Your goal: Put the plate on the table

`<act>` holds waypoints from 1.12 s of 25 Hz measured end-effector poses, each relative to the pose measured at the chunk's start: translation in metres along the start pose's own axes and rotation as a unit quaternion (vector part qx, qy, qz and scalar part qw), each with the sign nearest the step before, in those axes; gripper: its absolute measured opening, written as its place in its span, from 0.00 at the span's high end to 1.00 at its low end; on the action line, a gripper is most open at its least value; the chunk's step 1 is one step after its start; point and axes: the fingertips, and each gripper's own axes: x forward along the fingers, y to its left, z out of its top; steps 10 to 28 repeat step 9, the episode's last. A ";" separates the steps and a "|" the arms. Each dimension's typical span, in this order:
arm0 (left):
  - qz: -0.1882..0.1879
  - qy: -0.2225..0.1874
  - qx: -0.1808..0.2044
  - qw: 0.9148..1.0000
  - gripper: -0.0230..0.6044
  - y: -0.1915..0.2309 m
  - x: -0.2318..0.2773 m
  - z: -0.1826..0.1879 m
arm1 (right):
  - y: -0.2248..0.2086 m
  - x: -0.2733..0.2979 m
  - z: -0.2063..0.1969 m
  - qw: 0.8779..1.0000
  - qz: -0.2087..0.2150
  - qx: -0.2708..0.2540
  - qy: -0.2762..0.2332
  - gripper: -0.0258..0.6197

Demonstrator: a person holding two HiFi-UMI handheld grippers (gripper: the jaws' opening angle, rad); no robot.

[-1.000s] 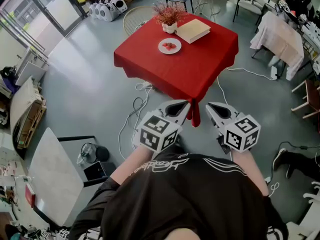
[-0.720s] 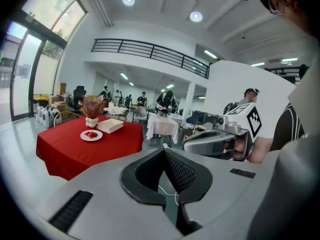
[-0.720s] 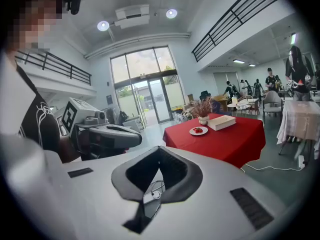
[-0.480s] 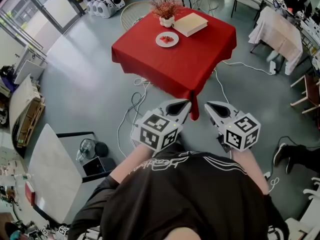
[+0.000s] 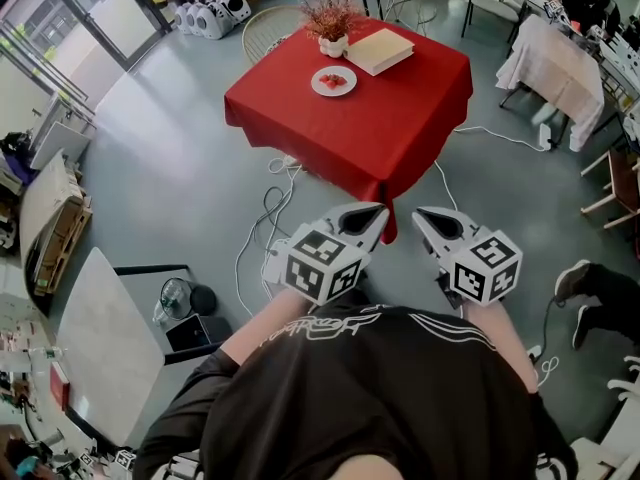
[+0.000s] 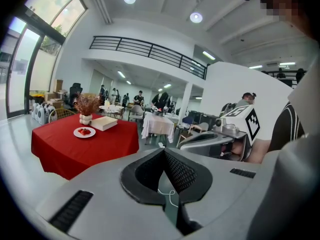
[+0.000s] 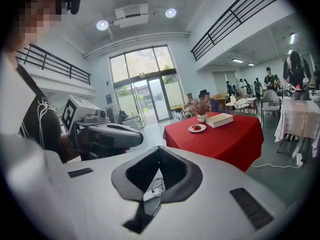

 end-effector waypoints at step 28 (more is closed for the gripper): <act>0.015 0.012 0.031 0.999 0.95 0.001 -0.003 -0.007 | 0.007 0.003 -0.004 1.000 0.005 0.001 0.003 0.95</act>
